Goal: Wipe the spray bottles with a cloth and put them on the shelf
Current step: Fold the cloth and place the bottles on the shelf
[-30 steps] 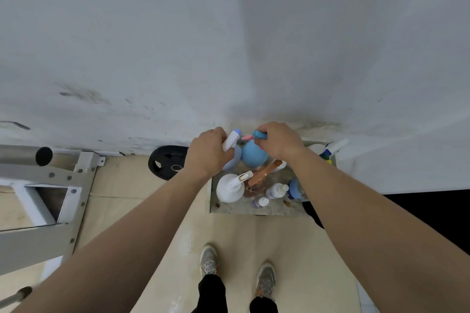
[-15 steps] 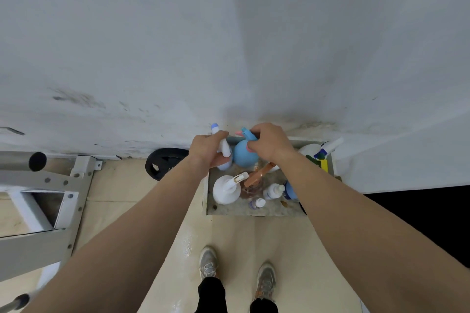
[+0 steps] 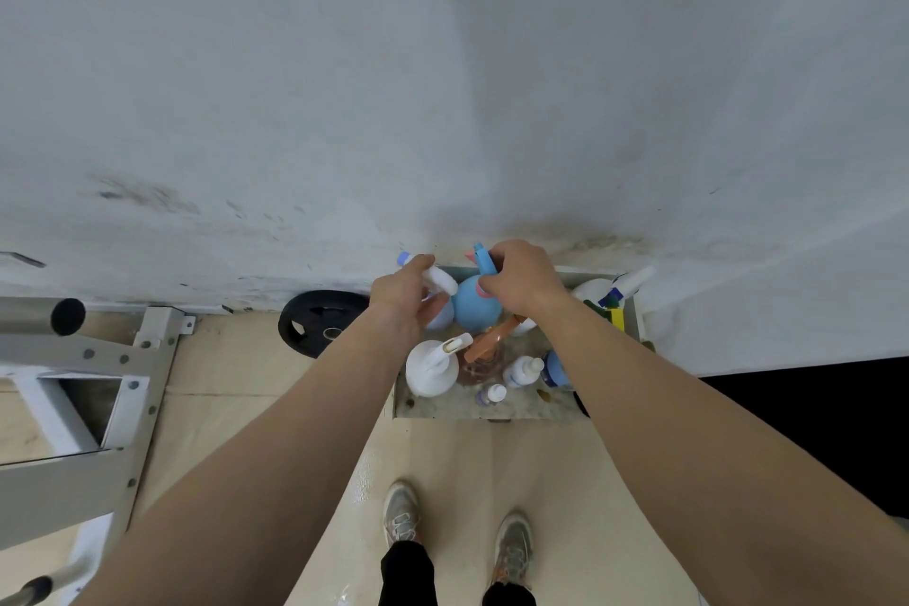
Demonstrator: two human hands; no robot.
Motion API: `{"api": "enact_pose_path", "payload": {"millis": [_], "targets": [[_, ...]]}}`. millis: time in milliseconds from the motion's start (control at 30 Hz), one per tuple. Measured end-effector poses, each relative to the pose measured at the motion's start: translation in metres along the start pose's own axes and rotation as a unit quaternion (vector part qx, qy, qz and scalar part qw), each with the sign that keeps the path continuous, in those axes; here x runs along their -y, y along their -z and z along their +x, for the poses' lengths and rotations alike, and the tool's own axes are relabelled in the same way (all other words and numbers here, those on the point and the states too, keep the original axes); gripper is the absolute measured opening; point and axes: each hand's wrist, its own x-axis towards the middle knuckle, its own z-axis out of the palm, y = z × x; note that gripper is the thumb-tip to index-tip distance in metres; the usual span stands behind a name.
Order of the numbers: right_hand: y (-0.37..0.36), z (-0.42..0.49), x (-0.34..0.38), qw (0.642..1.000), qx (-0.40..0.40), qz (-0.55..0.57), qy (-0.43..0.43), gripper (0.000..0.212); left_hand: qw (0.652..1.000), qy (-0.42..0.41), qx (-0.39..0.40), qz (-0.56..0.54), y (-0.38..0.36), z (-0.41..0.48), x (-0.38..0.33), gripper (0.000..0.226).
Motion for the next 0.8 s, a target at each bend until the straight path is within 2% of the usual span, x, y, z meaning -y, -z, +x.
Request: {"api": "enact_pose_path", "payload": {"millis": [100,200,267,333,433,500,567,633,800], "targets": [[0.002,0.0,-0.003,1.0,-0.018,0.0,-0.003,0.017,0.998,0.045,0.042,-0.024,0.001,-0.01,-0.001,0.025],[0.002,0.0,-0.006,1.0,-0.026,-0.006,-0.007,0.02,0.998,0.028,0.027,0.049,0.007,-0.015,-0.005,0.048],[0.003,0.001,-0.008,1.0,-0.026,-0.003,-0.006,0.02,0.98,-0.044,-0.017,0.195,0.017,-0.008,-0.006,0.08],[0.004,0.001,-0.01,1.0,-0.027,-0.006,-0.004,0.022,0.917,-0.171,-0.02,0.36,0.028,0.001,-0.007,0.091],[0.005,0.001,-0.013,1.0,-0.026,-0.008,0.005,0.027,0.799,-0.328,0.058,0.501,0.036,0.008,-0.011,0.057],[0.005,0.001,-0.014,1.0,-0.023,-0.015,0.013,0.028,0.746,-0.378,0.076,0.543,0.036,0.006,-0.013,0.032],[0.007,0.002,-0.015,0.999,-0.019,-0.028,0.024,0.027,0.707,-0.41,0.035,0.575,0.035,0.006,-0.013,0.019],[0.009,0.003,-0.015,0.998,-0.018,-0.046,0.039,0.028,0.691,-0.423,-0.01,0.586,0.035,0.006,-0.011,0.017],[0.012,0.002,-0.009,0.981,-0.026,-0.157,0.11,0.028,0.683,-0.452,-0.066,0.57,0.034,0.01,0.003,0.019]]}}
